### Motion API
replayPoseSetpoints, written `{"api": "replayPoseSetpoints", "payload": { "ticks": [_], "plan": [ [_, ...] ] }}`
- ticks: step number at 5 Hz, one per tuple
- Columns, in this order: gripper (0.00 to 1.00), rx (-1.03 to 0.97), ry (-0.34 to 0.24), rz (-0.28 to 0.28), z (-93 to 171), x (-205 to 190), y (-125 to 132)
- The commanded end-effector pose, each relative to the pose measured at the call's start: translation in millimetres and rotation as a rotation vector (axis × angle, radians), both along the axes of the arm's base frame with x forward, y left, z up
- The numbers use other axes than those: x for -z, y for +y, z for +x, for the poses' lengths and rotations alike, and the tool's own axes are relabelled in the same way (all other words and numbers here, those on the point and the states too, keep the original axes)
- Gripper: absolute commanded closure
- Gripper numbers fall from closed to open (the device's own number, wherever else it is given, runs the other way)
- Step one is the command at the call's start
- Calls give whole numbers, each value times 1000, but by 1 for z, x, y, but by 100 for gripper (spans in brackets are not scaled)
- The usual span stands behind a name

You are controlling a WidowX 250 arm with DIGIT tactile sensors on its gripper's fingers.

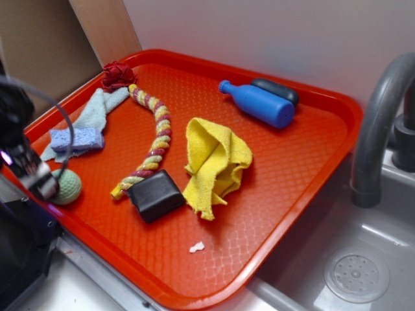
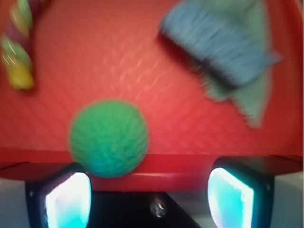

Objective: Grab the green ball.

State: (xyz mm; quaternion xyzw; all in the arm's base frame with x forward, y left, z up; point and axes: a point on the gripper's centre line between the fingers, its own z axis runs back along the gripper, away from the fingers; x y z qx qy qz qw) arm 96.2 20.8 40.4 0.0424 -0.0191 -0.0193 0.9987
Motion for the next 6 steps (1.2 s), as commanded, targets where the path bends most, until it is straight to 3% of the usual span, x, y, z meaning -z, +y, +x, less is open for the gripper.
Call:
{"api": "replayPoseSetpoints", "payload": {
  "ticks": [1,2,3,4,5,6],
  "plan": [
    [0,114,0,-62,26,18,-44],
    [100,67,38,-34,31,25,-48],
    [100,40,44,-13,41,15,-48],
    [100,3,10,3,51,-26,-47],
    [100,-60,-74,-34,57,-78,-36],
    [100,-74,-97,-99,64,-127,-32]
  ]
}}
